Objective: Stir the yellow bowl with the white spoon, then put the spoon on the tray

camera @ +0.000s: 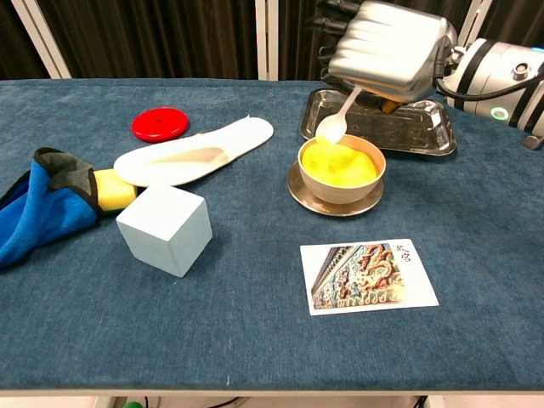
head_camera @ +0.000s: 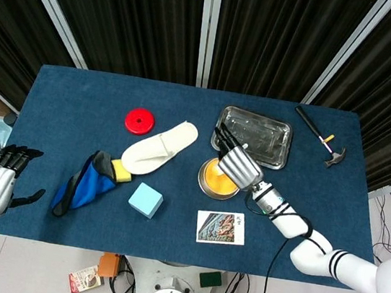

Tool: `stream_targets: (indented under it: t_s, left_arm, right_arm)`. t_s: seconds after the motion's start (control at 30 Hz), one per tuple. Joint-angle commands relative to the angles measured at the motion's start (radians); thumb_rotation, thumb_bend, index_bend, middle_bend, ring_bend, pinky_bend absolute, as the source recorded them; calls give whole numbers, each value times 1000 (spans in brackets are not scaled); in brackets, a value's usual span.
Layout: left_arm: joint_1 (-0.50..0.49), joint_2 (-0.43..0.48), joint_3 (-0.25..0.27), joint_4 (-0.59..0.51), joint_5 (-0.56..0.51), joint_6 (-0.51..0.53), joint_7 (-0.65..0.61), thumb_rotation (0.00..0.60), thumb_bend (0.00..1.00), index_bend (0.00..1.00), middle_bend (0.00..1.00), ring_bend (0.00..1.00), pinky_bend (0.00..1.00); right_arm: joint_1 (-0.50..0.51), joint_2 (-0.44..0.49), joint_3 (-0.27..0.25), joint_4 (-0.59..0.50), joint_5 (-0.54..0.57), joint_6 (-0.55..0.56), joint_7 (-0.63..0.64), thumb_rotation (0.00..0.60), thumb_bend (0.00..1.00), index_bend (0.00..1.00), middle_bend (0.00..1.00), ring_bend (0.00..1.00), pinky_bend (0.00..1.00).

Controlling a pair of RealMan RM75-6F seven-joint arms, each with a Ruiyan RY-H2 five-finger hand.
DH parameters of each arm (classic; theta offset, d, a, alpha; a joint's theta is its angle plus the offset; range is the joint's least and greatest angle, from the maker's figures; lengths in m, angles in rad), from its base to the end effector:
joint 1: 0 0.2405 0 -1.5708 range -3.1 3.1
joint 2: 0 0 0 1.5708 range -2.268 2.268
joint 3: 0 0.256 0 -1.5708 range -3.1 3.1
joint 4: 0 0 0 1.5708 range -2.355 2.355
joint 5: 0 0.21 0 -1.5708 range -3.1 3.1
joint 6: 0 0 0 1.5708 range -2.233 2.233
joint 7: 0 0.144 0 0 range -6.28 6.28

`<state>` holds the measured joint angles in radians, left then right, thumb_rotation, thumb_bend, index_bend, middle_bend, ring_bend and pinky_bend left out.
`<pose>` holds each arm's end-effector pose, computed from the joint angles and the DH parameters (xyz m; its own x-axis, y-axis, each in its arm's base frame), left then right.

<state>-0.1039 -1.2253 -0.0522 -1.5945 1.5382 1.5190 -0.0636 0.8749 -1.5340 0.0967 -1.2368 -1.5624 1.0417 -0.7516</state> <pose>-0.2937 0.1863 0.1297 0.2521 -0.0287 0.9673 0.9648 -0.0692 -0.2536 -0.1153 -0.3712 0.0001 0.8119 0.4467 0.3759 -0.1011 -0.5266 0.8441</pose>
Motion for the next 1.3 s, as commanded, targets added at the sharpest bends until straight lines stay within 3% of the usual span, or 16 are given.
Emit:
stream_targets:
  t_s: [0.03,0.33,0.63,0.9,1.3]
  left_arm:
    - [-3,1,-1,-3,-1,-3,4,595,146,227,209,133,113]
    - [-12,5,-4,-18,-2,-13,22,597,145,227,209,133,113]
    - [-8,3,0,-26,3,-2,27,597,145,227,209,133,113]
    - [6,-8,8,1,-1,9,1,594,145,227,209,133,113]
    - [11,-15,7,21,-6,13,-18,596,145,227,209,133,113]
  right_arm:
    - [-42,-49,-10,76,14,43,104,600,492,686,317,38,0]
    - [-56,-85,-31,186,-41,98,193,600,492,682,316,39,0]
    - [66,-15,-91,205,-267,65,-122,600,494,683,317,35,0]
    - [107,10,-66,113,-250,-73,-300,600,492,685,316,4,0]
    - [117,45,-9,31,-194,-159,-494,600,477,684,295,0,0]
